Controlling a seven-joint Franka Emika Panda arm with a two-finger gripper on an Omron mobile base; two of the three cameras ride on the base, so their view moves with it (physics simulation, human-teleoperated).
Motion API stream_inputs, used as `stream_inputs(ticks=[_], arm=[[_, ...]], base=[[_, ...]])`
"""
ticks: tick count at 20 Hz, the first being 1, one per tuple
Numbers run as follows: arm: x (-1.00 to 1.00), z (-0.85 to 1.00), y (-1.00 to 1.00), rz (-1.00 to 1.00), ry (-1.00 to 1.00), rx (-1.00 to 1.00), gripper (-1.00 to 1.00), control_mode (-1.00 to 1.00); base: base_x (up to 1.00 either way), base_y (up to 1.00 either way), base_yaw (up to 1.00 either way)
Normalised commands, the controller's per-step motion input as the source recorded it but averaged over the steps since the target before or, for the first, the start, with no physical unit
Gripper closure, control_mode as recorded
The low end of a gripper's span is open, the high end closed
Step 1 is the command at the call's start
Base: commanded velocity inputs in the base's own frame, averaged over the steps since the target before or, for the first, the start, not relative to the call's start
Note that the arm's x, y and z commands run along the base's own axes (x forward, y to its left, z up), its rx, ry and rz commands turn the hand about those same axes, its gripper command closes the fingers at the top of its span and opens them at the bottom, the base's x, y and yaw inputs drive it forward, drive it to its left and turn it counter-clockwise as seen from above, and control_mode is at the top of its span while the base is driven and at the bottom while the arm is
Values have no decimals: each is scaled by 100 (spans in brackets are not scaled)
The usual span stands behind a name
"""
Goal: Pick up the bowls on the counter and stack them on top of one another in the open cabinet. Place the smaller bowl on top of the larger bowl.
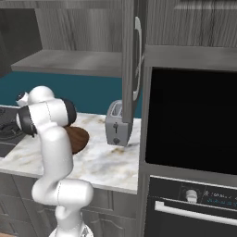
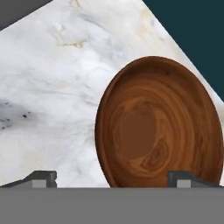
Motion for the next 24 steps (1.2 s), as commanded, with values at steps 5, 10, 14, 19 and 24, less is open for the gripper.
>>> stream_inputs(ticks=[5, 10, 14, 19, 24], arm=[[25, -15, 2, 0, 0, 0, -100, -100], [12, -17, 3, 0, 0, 0, -100, -100], [11, -20, 4, 0, 0, 0, -100, -100], [14, -15, 1, 0, 0, 0, 100, -100], [1, 0, 0, 0, 0, 0, 100, -100]], base=[[0, 0, 0], [0, 0, 0], [0, 0, 0], [0, 0, 0], [0, 0, 0]])
